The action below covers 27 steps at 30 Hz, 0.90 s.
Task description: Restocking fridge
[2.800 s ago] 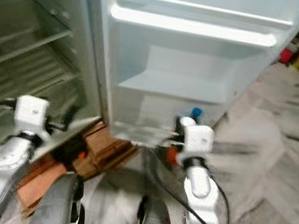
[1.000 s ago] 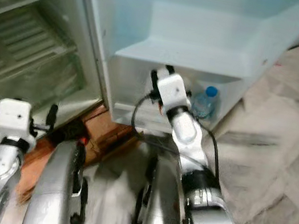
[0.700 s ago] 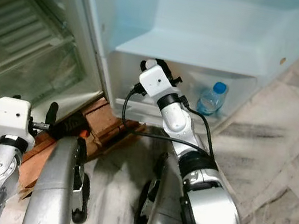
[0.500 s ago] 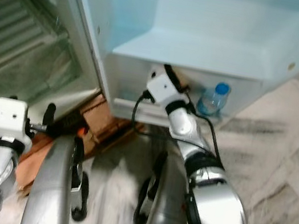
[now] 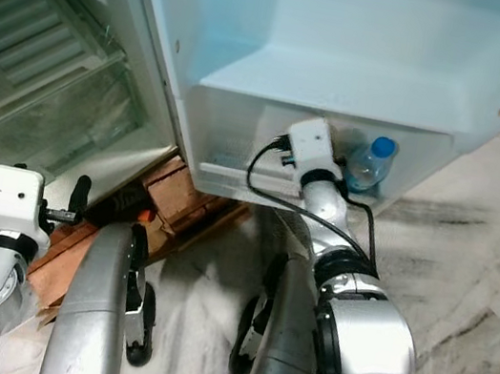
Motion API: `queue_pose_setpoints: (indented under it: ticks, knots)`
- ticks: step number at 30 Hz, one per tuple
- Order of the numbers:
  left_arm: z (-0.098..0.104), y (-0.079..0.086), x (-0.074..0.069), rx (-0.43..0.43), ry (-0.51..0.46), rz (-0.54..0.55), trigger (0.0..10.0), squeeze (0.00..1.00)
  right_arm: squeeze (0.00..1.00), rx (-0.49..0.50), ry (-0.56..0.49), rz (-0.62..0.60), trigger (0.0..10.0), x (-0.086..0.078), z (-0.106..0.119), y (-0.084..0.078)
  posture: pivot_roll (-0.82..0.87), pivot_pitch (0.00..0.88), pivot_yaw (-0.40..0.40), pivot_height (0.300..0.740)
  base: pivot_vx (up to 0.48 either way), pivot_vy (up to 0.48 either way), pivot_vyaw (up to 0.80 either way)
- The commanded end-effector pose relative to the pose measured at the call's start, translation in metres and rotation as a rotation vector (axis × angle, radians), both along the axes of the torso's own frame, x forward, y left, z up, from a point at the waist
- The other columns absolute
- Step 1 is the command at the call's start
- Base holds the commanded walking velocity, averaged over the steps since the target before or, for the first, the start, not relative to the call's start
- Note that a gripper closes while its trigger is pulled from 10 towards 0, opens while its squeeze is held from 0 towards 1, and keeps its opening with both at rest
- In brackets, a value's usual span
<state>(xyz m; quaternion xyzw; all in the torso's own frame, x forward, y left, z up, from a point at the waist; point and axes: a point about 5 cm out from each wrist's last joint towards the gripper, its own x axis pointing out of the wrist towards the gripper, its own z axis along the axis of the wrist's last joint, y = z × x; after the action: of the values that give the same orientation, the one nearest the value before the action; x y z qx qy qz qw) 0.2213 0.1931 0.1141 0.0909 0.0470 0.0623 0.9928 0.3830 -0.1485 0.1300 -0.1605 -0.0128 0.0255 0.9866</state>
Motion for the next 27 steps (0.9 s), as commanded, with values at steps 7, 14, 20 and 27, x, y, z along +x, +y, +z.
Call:
queue_pose_setpoints:
  ticks: [7, 14, 20, 27]
  knots:
    - [-0.003, 0.000, 0.000, 0.013, 0.030, -0.018, 10.0, 0.00, 0.74, 0.065, 0.068, -0.117, 10.0, -0.007, -0.018, -0.019, 0.26, 0.336, 0.016, 0.542, 0.000, 0.000, 0.00]
    - [-0.003, -0.002, 0.004, 0.012, 0.026, -0.028, 10.0, 0.00, 1.00, 0.075, 0.014, -0.087, 10.0, -0.002, -0.003, -0.019, 0.25, 0.320, 0.017, 0.542, 0.000, 0.000, 0.00]
    - [-0.003, -0.005, 0.011, 0.006, 0.015, -0.037, 10.0, 0.00, 1.00, 0.110, -0.045, -0.052, 10.0, 0.009, 0.022, -0.016, 0.23, 0.300, 0.008, 0.542, 0.000, 0.000, 0.00]
    - [-0.003, -0.009, 0.020, -0.005, -0.003, -0.032, 10.0, 0.00, 1.00, 0.119, -0.060, 0.072, 10.0, 0.018, 0.043, 0.000, 0.21, 0.268, -0.011, 0.542, 0.000, 0.000, 0.00]
